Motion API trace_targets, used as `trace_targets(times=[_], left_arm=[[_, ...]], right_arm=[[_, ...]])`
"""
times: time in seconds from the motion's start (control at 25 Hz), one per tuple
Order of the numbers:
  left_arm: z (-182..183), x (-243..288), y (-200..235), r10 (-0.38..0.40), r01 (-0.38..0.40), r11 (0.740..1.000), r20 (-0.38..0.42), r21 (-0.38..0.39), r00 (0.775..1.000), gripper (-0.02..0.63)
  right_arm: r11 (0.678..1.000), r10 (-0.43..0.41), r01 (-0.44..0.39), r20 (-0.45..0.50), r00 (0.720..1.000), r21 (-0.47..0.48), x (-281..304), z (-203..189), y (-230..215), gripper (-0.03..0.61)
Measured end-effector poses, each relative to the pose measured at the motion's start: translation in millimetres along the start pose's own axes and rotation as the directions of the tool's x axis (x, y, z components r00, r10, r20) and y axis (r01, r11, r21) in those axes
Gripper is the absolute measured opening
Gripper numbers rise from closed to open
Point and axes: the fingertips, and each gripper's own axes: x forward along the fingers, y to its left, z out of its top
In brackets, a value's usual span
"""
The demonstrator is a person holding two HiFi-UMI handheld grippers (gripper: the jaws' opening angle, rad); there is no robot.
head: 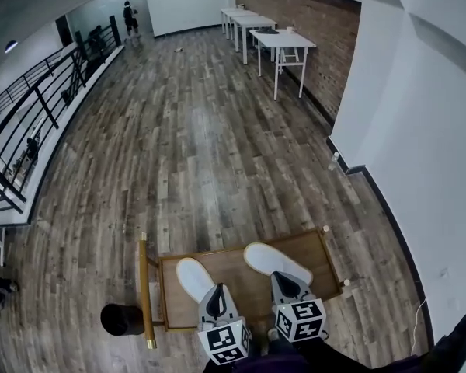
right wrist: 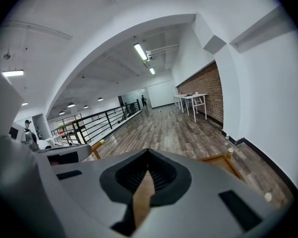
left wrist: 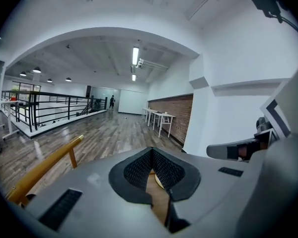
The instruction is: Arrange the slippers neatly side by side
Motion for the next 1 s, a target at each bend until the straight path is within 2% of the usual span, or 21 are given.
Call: trace_targets(times=[0.24,0.4,1.0], left_arm=[[-7,9,7,-0.075,0.075,0.997,-0.019,0.001,0.997,0.0],[-6,9,14,-0.079,0.078,0.997,-0.026,-0.011,0.997,0.0],[3,21,14,-0.027,0.027,0.999,-0.01,-0.025,1.0,0.0]], right_arm=[[0.998,-0.069,0.069,-0.014,0.998,0.005,2,-11,5,-0.002],[0.996,-0.079,0.078,-0.028,0.996,-0.038,4,-8,9,-0.002],[0.998,-0.001,-0.004,-0.074,0.997,-0.068,27,-2,-1,-0.002]])
